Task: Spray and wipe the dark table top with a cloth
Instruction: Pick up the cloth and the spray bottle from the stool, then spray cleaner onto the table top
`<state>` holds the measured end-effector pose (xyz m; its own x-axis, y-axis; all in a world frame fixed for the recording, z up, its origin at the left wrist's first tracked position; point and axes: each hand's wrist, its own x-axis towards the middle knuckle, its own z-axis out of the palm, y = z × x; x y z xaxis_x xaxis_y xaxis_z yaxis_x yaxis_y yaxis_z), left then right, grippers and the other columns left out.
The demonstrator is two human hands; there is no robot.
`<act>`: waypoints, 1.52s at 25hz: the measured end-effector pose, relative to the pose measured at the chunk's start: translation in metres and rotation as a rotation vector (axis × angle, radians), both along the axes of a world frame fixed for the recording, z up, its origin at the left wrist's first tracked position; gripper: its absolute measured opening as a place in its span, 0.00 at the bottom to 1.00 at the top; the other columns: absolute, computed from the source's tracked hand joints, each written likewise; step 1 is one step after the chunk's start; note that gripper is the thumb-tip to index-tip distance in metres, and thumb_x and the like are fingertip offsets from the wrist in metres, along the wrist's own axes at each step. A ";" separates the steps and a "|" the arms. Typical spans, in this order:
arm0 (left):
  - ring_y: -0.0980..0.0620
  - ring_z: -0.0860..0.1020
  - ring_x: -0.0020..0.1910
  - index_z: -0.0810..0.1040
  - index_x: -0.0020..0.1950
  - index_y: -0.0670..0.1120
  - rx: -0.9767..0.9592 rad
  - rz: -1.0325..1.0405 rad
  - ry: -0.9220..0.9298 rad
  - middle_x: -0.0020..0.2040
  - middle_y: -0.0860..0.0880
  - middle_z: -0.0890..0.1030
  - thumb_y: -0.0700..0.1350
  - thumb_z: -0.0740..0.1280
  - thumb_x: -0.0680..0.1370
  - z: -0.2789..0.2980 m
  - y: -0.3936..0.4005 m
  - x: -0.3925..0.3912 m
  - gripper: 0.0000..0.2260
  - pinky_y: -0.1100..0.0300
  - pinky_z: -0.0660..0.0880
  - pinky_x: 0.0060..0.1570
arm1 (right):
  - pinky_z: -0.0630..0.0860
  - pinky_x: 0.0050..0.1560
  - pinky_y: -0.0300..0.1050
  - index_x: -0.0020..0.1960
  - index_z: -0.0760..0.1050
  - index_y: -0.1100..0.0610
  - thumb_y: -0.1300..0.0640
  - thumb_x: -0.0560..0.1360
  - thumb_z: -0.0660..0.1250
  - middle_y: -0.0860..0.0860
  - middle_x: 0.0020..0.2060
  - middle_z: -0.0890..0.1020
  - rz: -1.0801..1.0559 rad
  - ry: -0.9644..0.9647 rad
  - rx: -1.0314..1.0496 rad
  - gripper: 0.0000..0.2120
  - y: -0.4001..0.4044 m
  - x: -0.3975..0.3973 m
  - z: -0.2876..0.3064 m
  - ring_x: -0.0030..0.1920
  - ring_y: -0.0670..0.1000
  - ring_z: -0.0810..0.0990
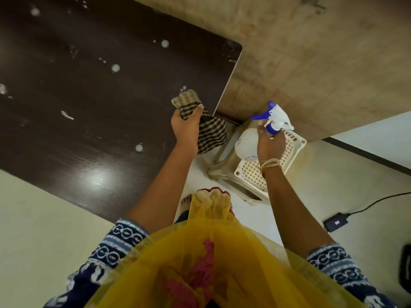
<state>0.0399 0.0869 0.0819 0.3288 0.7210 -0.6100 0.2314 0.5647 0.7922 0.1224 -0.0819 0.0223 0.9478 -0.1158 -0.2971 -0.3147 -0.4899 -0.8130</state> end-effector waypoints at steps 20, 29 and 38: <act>0.48 0.80 0.59 0.70 0.69 0.54 -0.059 -0.199 -0.195 0.61 0.49 0.80 0.50 0.68 0.79 0.073 0.086 -0.144 0.19 0.42 0.76 0.61 | 0.77 0.29 0.39 0.54 0.80 0.62 0.66 0.72 0.70 0.54 0.43 0.82 0.399 0.311 0.295 0.11 0.116 -0.141 0.139 0.40 0.51 0.80; 0.48 0.77 0.61 0.65 0.73 0.54 0.008 -0.073 -0.153 0.63 0.51 0.77 0.52 0.66 0.80 0.091 0.118 -0.203 0.23 0.43 0.74 0.63 | 0.72 0.29 0.43 0.37 0.74 0.62 0.67 0.70 0.65 0.54 0.26 0.72 0.378 0.408 0.251 0.03 0.158 -0.180 0.151 0.23 0.50 0.69; 0.48 0.76 0.62 0.63 0.75 0.53 0.043 -0.085 -0.161 0.65 0.50 0.76 0.52 0.65 0.81 0.097 0.214 -0.279 0.23 0.44 0.74 0.64 | 0.67 0.28 0.41 0.38 0.74 0.61 0.56 0.58 0.62 0.53 0.25 0.69 0.469 0.425 0.373 0.11 0.262 -0.253 0.160 0.24 0.50 0.68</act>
<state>-0.2386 0.3004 0.1792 0.4807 0.7108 -0.5135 0.1448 0.5132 0.8460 -0.1304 0.1805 0.1822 0.6674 0.4541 -0.5901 -0.4652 -0.3645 -0.8067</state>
